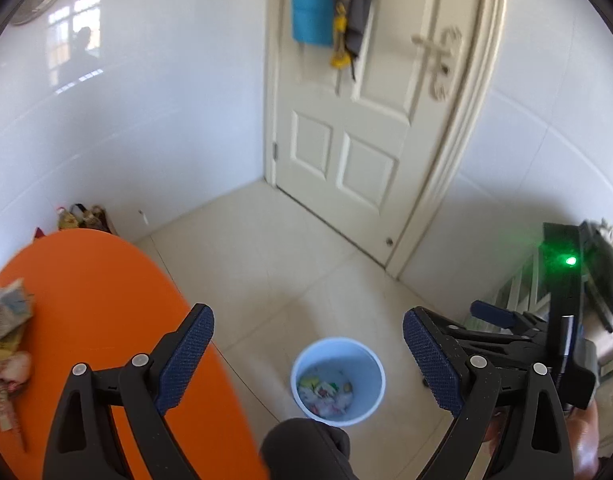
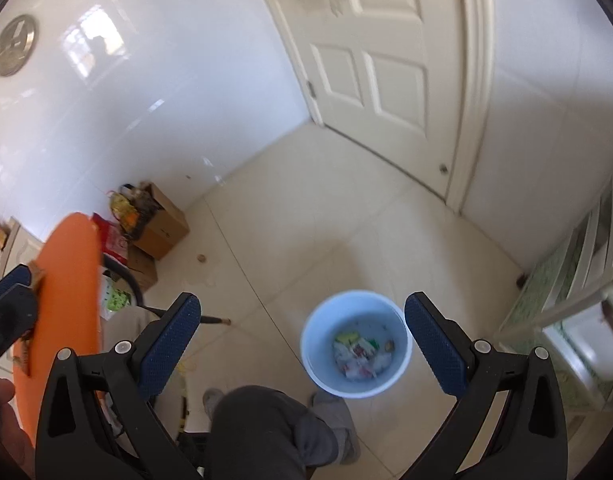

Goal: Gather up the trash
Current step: 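Return both grippers to the remaining trash on the table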

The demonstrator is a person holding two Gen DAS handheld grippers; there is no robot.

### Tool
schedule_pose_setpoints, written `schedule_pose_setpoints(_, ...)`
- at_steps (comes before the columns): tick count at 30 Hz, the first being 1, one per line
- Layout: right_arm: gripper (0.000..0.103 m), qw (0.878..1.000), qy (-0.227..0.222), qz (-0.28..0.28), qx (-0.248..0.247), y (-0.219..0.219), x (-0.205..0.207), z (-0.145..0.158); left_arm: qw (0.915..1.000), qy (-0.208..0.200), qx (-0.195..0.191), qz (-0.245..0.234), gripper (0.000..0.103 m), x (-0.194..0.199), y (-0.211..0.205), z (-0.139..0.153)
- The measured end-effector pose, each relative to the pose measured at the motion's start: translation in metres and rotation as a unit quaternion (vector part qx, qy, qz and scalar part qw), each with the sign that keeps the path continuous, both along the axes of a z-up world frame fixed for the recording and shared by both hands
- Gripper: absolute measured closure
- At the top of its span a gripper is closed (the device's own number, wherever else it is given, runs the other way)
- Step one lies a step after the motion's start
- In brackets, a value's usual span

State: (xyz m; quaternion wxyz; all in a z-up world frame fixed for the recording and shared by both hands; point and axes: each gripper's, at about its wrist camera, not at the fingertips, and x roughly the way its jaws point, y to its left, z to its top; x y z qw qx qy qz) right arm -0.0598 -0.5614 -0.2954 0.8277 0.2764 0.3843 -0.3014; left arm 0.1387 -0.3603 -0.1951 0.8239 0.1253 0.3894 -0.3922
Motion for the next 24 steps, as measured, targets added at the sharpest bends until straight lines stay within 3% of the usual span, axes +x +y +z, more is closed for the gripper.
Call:
schedule_pose_setpoints(12,0.000,0.989,-0.078,0.093,-0.086,0.117,0.056,0.110,0.9910,-0.057,-0.078,0.092,0.006,-0.039,0.193,0.081)
schedule_pose_setpoints(17,0.000,0.977,-0.112,0.150,-0.107,0.176,0.083,0.139,0.9781,-0.095,-0.091,0.161,0.001,-0.061,0.261,0.097)
schedule_pose_setpoints(24,0.000,0.956,-0.132,0.230,-0.126,0.248,0.123,0.156,0.9528,-0.127,-0.102,0.256,0.001,-0.104,0.353,0.100)
